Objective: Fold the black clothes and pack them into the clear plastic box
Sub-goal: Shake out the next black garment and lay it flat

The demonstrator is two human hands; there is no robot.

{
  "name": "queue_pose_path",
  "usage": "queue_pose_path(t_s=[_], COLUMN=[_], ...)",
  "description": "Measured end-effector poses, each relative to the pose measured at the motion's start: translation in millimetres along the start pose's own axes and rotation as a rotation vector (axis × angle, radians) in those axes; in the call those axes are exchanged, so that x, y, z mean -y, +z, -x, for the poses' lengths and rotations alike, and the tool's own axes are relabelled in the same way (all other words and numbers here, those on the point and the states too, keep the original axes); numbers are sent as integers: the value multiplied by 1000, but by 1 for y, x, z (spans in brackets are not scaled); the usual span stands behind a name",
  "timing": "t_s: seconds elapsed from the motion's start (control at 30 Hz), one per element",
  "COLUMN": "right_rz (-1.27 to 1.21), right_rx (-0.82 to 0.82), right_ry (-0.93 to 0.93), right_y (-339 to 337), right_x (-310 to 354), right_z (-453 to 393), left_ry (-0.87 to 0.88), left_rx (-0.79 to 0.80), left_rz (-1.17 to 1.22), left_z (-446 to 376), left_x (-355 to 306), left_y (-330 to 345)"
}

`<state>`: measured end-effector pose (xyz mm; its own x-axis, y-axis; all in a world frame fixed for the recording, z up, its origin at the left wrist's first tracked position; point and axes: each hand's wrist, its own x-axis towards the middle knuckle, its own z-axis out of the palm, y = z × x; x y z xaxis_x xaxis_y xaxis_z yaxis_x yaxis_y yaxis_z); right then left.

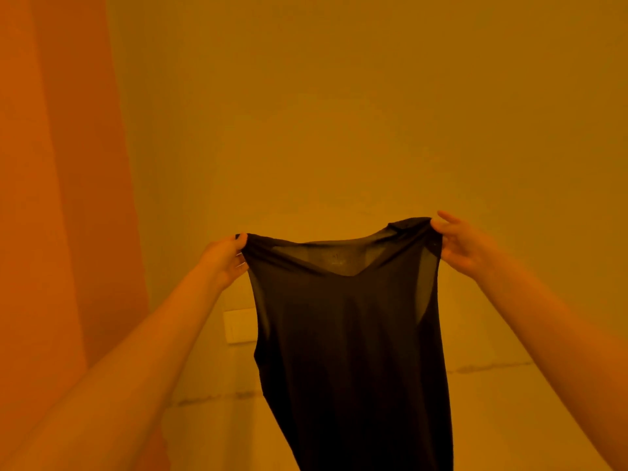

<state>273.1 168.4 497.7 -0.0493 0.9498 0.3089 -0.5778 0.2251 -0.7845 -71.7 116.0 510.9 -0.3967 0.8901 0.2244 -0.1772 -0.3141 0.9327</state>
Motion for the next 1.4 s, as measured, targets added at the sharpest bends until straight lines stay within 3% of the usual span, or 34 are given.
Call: queue_pose_path(t_s=[0.07, 0.2, 0.37, 0.5, 0.63, 0.8, 0.9, 1.13, 1.3, 1.4], right_rz=[127, 646, 923, 1060, 892, 899, 900, 944, 1027, 1143], right_rx=[46, 31, -65, -158, -162, -99, -85, -9, 98, 150], right_ry=[-6, -33, -115, -249, -304, -282, -257, -245, -201, -163], right_y=[-2, 0, 5, 3, -1, -5, -11, -19, -28, -32], right_x=[5, 7, 5, 0, -4, 0, 4, 6, 9, 9], right_z=[-1, -3, -3, -5, -5, -4, -6, -5, -5, -5], left_ry=[9, 31, 79, 194, 346, 199, 129, 97, 77, 61], left_rx=[-1, -10, -50, -149, -239, -199, -177, -130, -213, -208], left_rz=[-83, -222, -319, -577, -845, -379, -227, -158, -427, -430], left_z=[-2, -6, -9, -13, -16, -10, -9, -15, -15, -17], left_x=[-6, -17, -20, -16, -9, -7, -3, 12, 24, 29], left_y=[1, 4, 13, 12, 4, 10, 10, 7, 12, 17])
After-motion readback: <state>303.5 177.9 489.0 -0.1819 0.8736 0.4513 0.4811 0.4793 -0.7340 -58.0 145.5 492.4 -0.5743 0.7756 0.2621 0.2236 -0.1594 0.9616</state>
